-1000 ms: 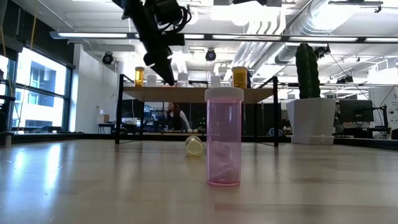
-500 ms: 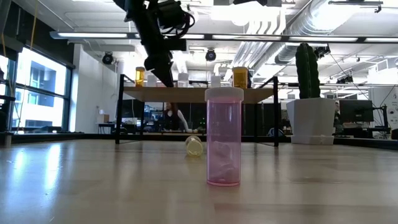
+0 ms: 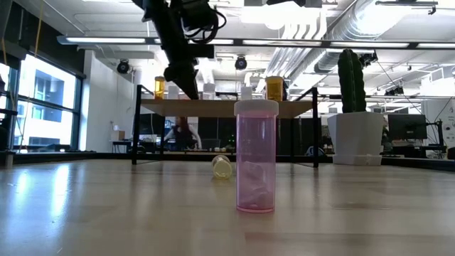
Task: Pick and place medicine bottles onto shelf by color
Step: Adjust the pink pill bottle on the shelf
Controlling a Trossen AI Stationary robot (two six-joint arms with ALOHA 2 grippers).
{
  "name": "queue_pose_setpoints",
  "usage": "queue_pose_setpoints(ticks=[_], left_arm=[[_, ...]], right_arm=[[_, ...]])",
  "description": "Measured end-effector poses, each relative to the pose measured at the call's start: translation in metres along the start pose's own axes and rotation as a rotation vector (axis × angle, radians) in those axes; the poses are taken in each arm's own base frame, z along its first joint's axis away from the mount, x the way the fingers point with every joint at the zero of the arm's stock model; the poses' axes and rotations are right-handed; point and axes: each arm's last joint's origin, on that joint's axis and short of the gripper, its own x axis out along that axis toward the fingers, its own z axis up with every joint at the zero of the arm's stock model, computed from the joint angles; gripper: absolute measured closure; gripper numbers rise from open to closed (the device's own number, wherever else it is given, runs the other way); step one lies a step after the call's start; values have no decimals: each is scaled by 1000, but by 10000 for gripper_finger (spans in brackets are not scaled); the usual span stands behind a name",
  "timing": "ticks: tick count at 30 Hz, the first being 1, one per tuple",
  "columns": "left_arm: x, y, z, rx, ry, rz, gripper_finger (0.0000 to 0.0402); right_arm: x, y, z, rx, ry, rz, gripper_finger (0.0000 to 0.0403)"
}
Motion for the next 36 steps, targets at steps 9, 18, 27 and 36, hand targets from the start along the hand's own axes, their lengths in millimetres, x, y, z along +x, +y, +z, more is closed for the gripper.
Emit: queue_pose_setpoints(ticks=[9, 18, 27, 36], left_arm=[[-29, 0, 1, -108, -96, 0, 320], [-78, 7, 13, -319, -440, -61, 319], [-113, 18, 37, -459, -828, -3, 319], [-129, 15, 57, -514, -1069, 15, 319]], right_arm=[[0, 0, 2, 0, -18, 1, 164], [-1, 1, 11, 8, -111, 7, 164], [-1, 1, 17, 16, -179, 13, 164], [-3, 2, 26, 9, -266, 21, 164]])
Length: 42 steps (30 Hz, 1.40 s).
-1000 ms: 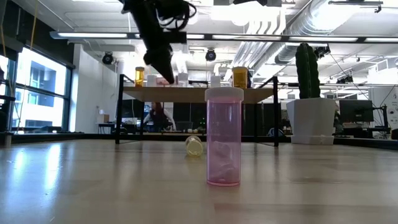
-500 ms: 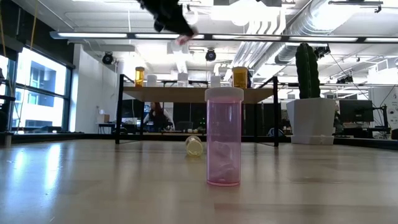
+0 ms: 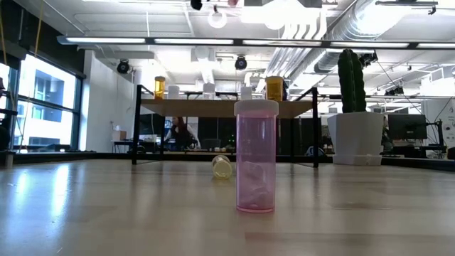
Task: Pick and place medicine bottles onto shelf by color
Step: Adjust the pink pill bottle on the shelf
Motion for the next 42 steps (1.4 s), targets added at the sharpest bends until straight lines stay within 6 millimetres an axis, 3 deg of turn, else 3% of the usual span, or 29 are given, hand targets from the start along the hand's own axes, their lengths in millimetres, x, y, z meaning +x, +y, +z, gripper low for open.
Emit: queue_pose_setpoints(ticks=[6, 20, 31, 42], left_arm=[[8, -11, -3, 26, -37, -8, 319], [23, -30, -23, 233, 52, 179, 319], [21, -33, -23, 253, 75, 274, 319], [21, -33, -25, 265, 103, 281, 319]], right_arm=[[0, 0, 4, -37, -36, 4, 164], [4, -1, -1, 84, 4, -2, 164], [28, -9, -15, 208, 106, -105, 164], [35, -9, -17, 202, 129, -84, 164]])
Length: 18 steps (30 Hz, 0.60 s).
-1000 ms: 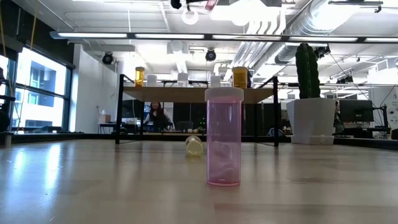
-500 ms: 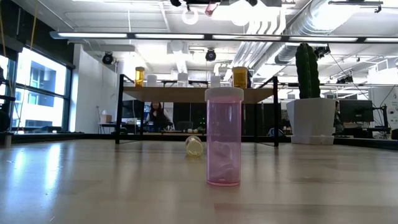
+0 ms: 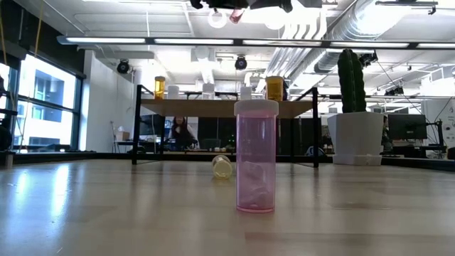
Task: Pick and place medicine bottles onto shelf by color
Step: Adjust the pink pill bottle on the shelf
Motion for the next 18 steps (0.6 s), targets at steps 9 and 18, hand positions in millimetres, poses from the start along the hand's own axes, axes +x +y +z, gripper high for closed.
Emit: queue_pose_setpoints(ticks=[9, 18], left_arm=[[0, 0, -1, 8, 7, -1, 319], [0, 0, -2, 52, 21, 12, 319]], right_arm=[[23, 3, -7, -4, 54, 16, 164], [26, 3, -7, 14, 61, 17, 192]])
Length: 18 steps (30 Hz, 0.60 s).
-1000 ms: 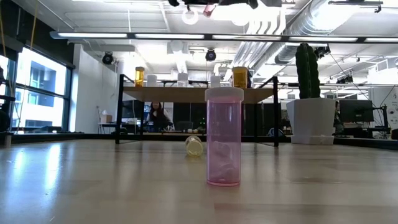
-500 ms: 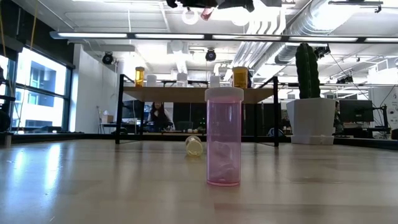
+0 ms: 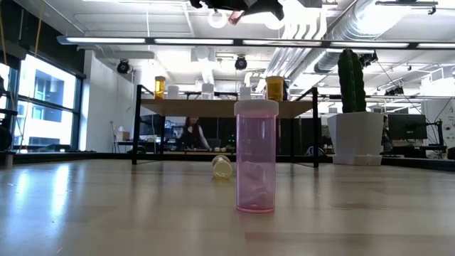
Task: Pick and place medicine bottles onto shelf by color
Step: Adjust the pink pill bottle on the shelf
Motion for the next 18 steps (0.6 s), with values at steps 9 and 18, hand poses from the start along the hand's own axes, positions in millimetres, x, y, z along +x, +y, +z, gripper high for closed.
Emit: queue_pose_setpoints(ticks=[9, 18], left_arm=[[0, 0, 0, 1, 2, 3, 319], [0, 0, 0, 2, 3, 2, 307]], right_arm=[[0, 0, 0, 8, 1, -1, 259], [0, 0, 0, 8, 1, -6, 294]])
